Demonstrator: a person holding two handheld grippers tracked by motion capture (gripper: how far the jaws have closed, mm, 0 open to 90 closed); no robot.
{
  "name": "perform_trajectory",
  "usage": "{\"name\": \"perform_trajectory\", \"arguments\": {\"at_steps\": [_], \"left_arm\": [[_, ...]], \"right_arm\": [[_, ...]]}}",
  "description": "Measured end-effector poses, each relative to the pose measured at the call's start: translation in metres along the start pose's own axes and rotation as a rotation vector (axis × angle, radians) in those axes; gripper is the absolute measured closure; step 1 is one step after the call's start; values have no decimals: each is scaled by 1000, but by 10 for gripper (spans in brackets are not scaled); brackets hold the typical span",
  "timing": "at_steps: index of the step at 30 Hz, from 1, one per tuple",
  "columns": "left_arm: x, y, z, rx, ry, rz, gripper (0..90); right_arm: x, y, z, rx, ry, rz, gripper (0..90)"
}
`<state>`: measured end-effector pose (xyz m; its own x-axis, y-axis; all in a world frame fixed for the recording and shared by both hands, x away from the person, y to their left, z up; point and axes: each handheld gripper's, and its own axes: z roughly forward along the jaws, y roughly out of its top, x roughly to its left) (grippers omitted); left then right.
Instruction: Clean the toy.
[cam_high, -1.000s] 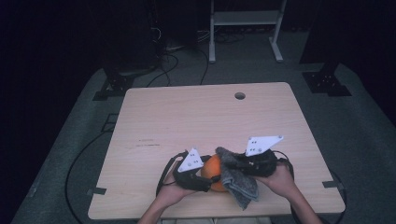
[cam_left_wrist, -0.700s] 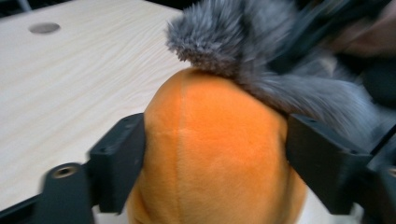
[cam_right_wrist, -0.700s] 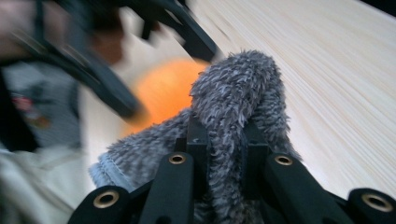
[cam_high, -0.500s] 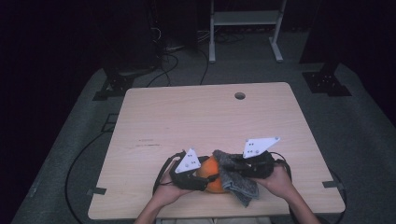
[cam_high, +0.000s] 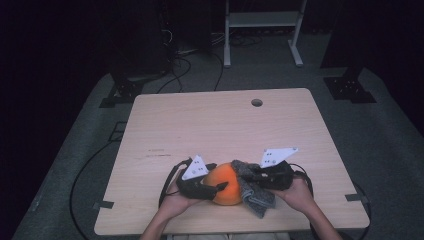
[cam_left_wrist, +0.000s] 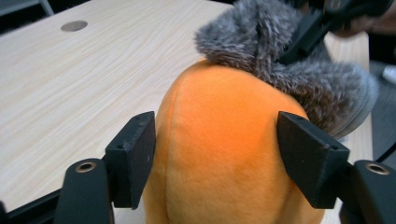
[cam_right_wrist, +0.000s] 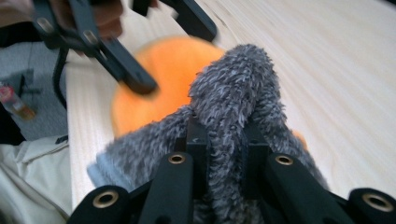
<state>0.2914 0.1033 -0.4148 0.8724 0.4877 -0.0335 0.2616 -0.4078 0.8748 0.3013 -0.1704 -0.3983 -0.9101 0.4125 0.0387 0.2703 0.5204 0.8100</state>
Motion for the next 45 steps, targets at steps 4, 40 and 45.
{"name": "perform_trajectory", "arguments": {"at_steps": [4,40,45], "left_arm": [[-9,6,8,40,-11,12,165],[11,-27,-9,-37,8,96,329],[12,-27,-9,-40,5,89,322]], "right_arm": [[9,6,0,-31,39,-16,773],[-1,-3,7,-97,-17,77,763],[-10,-25,17,0,-30,137,762]]}}
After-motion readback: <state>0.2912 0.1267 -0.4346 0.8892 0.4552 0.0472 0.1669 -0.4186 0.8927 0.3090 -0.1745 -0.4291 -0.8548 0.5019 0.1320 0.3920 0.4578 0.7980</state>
